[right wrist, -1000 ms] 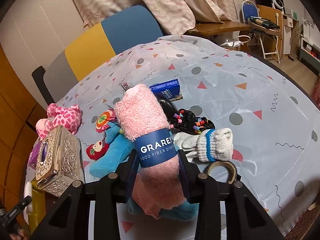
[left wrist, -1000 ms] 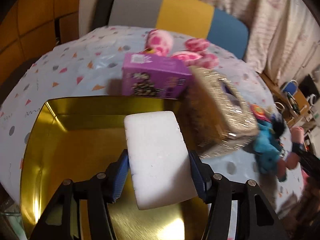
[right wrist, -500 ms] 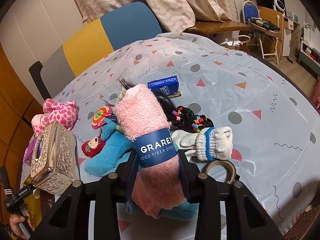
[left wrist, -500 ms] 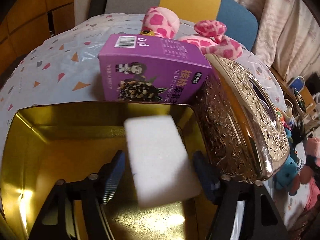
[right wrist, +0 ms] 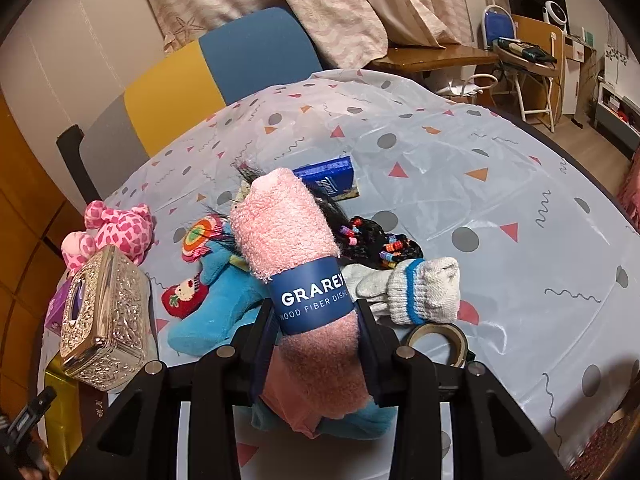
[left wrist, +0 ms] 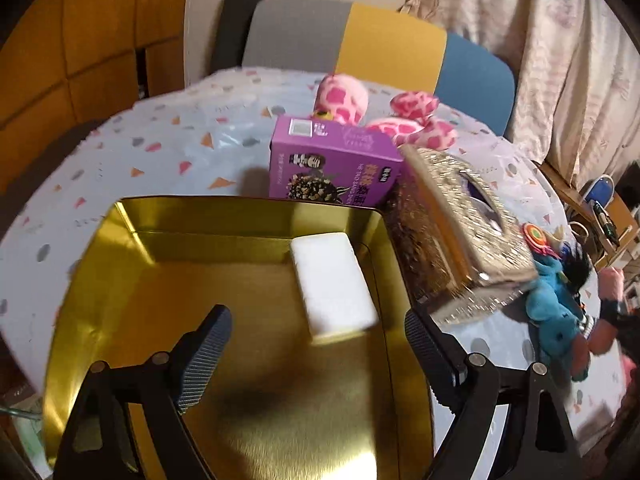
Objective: Organize soft objects
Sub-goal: 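Carry the pink towel roll to the gold tray and release it with the right tool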
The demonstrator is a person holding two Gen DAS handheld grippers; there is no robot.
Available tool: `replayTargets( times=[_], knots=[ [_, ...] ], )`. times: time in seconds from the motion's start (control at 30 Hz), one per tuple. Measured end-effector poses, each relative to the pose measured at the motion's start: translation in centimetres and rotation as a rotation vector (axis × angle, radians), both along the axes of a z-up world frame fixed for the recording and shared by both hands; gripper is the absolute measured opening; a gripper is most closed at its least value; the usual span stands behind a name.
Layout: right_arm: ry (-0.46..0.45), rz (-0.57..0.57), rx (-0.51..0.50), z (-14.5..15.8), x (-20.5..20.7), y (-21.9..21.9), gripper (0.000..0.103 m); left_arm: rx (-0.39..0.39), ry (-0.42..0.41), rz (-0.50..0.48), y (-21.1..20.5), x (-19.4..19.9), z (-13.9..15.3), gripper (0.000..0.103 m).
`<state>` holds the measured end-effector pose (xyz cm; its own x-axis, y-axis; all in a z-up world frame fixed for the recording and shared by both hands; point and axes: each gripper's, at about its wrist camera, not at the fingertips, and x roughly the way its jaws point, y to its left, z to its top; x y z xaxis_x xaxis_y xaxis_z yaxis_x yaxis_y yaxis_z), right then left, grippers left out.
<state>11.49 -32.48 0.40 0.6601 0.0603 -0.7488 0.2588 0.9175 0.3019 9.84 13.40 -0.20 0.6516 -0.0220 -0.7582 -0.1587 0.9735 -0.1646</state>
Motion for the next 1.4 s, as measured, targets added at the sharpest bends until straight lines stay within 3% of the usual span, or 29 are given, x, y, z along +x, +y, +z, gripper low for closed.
replayTargets(
  times=[0.13,0.27,0.57,0.83,1.03,1.17,1.23,1.4],
  knots=[
    [-0.004,0.032,0.012,0.4,-0.3,0.7,0.038,0.053,-0.036,-0.004,-0.7,-2.4,1.0,0.093],
    [0.003,0.093,0.042,0.9,-1.0,3.0,0.038,0.051,-0.040,-0.008,-0.6,-3.7,1.3,0.093],
    [0.078,0.362,0.208,1.7,-2.2,13.9,0.038,0.026,-0.039,0.034,0.7,-5.3,1.5,0.093],
    [0.182,0.562,0.345,1.9,-2.6,25.2,0.038,0.010,-0.062,0.126,4.5,-7.0,2.0,0.093],
    [0.251,0.622,0.312,1.0,-2.0,31.7,0.040,-0.015,-0.071,0.193,7.4,-8.2,1.7,0.093],
    [0.280,0.621,0.274,0.0,-1.5,33.3,0.041,-0.023,-0.067,0.213,8.4,-8.8,1.3,0.093],
    [0.274,0.622,0.247,-0.2,-1.4,33.8,0.046,-0.030,-0.058,0.213,8.6,-8.8,1.0,0.093],
    [0.217,0.620,0.151,0.8,-2.0,33.5,0.046,-0.031,-0.055,0.205,8.6,-8.9,0.6,0.093]
  ],
)
